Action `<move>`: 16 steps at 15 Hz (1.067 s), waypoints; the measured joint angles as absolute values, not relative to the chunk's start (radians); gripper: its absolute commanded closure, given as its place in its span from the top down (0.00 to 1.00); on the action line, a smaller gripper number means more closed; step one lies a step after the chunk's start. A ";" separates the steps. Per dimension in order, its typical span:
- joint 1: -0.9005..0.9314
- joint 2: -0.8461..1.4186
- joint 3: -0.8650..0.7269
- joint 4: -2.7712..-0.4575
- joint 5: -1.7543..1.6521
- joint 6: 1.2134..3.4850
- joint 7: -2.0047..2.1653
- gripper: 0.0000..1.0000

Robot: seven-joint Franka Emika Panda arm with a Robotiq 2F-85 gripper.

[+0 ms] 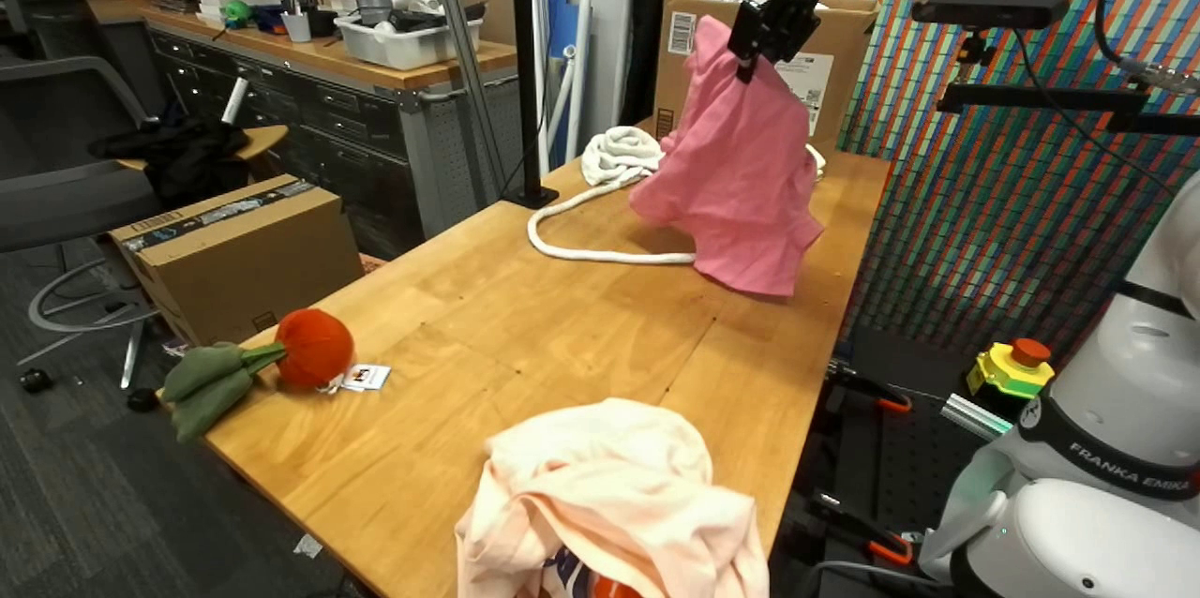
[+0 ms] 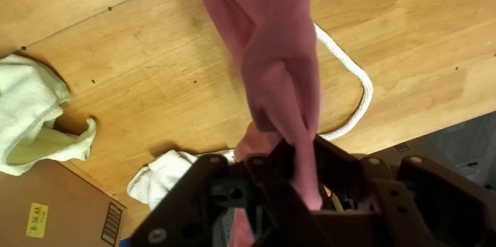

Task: Pick up the cloths and put them around the table.

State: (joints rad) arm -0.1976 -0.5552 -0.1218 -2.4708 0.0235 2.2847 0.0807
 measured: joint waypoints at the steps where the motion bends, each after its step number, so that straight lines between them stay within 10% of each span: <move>1: -0.209 -0.574 -0.122 -2.482 0.023 2.284 0.086 0.09; 16: -0.250 -0.693 -0.074 -2.613 0.006 2.087 0.143 0.09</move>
State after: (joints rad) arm -0.2496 -0.6933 -0.0739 -2.6133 0.0062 2.0871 0.1425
